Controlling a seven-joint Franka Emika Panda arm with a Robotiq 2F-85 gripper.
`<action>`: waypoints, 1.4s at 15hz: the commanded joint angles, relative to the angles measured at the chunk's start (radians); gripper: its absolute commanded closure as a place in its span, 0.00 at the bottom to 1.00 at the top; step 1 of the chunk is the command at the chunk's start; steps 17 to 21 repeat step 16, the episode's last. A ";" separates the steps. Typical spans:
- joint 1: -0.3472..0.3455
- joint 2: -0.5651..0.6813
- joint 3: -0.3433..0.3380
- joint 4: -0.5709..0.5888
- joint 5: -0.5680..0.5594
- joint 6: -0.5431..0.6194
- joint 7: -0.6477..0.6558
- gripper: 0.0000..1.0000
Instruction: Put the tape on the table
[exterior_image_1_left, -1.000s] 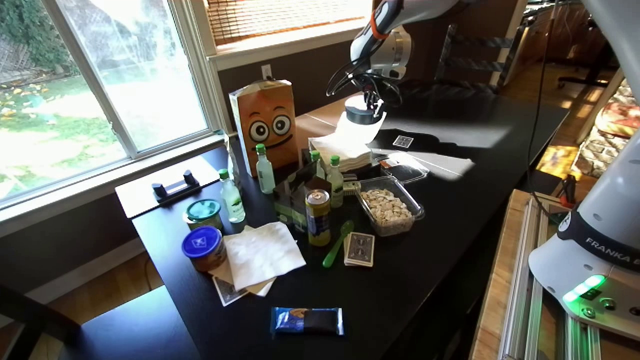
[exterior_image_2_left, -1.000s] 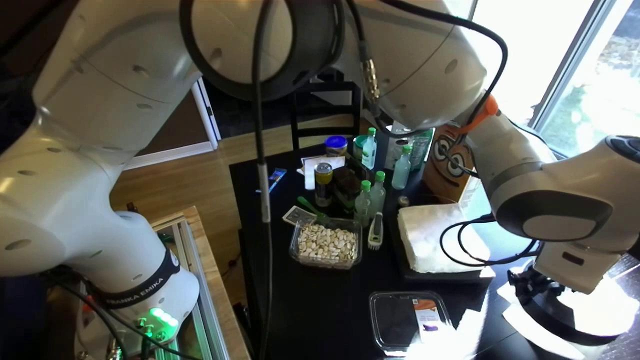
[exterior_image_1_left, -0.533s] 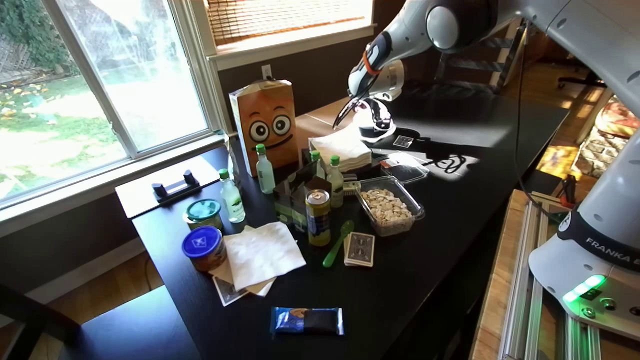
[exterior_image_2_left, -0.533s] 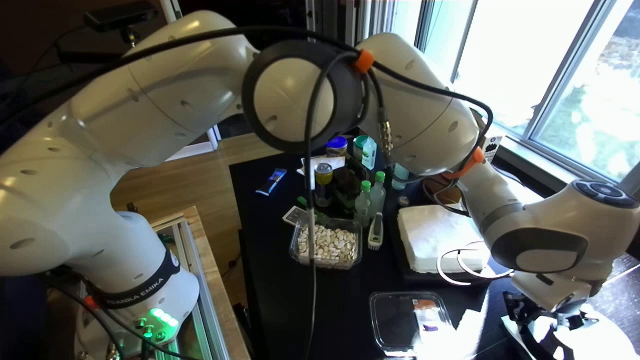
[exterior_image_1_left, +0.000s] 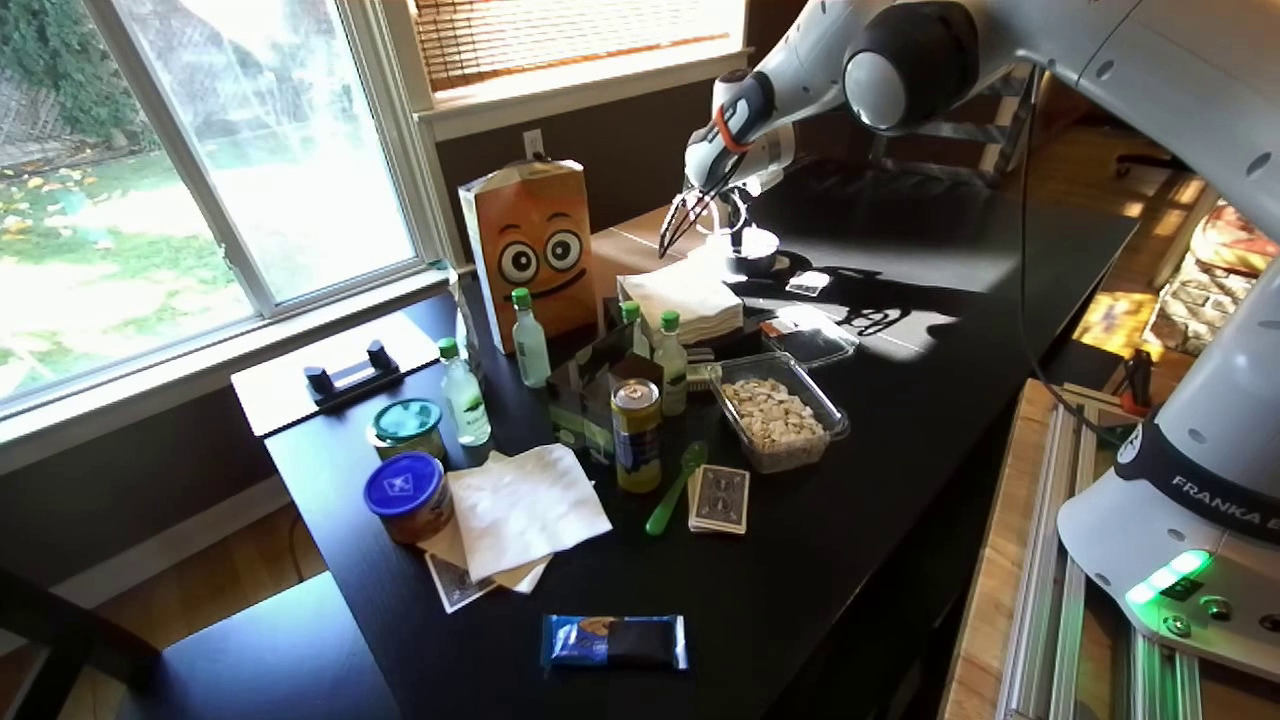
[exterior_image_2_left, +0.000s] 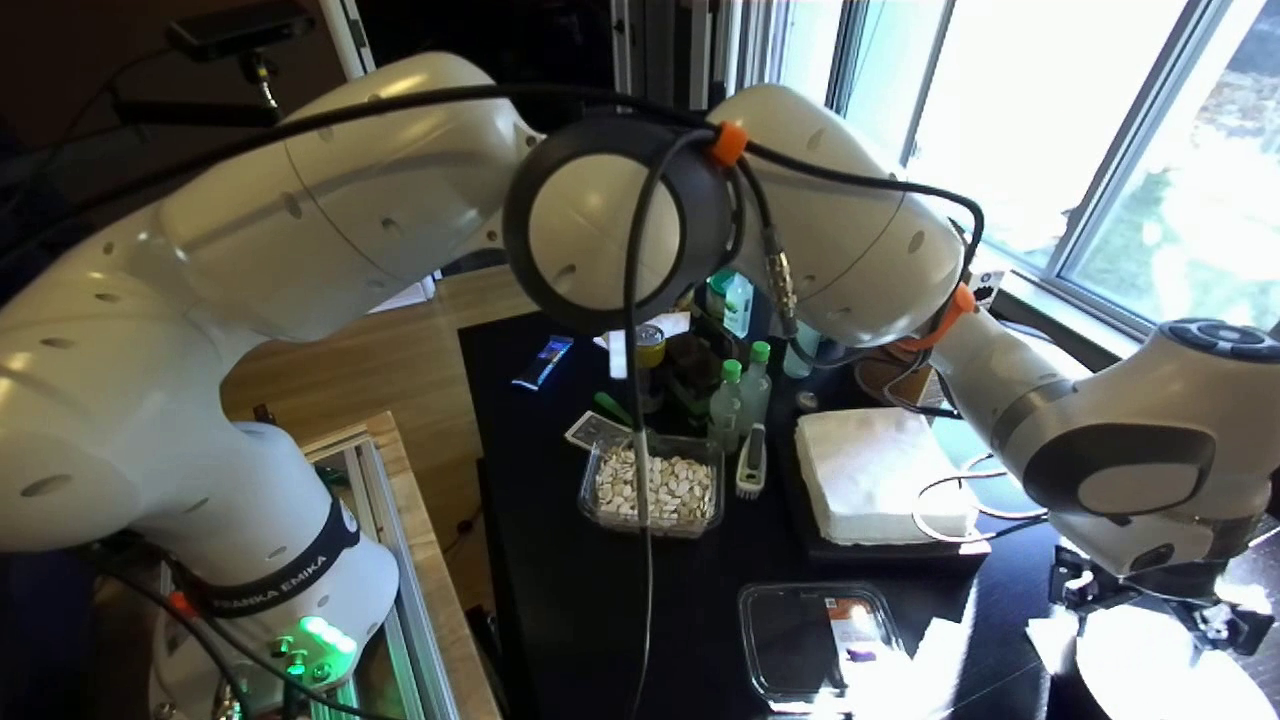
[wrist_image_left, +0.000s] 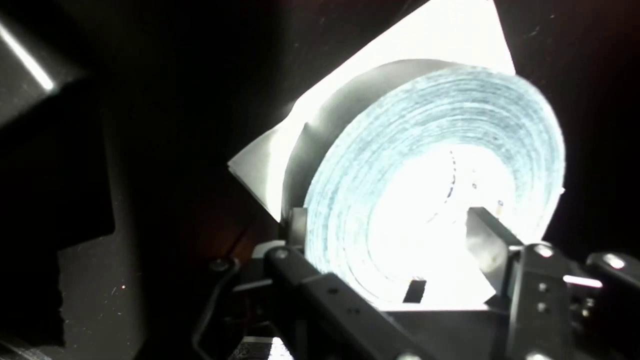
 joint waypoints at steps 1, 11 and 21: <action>-0.007 -0.098 0.015 -0.017 0.016 -0.040 -0.037 0.00; 0.027 -0.522 0.131 -0.431 -0.017 -0.082 -0.627 0.00; 0.016 -0.538 0.141 -0.423 -0.013 -0.105 -0.714 0.00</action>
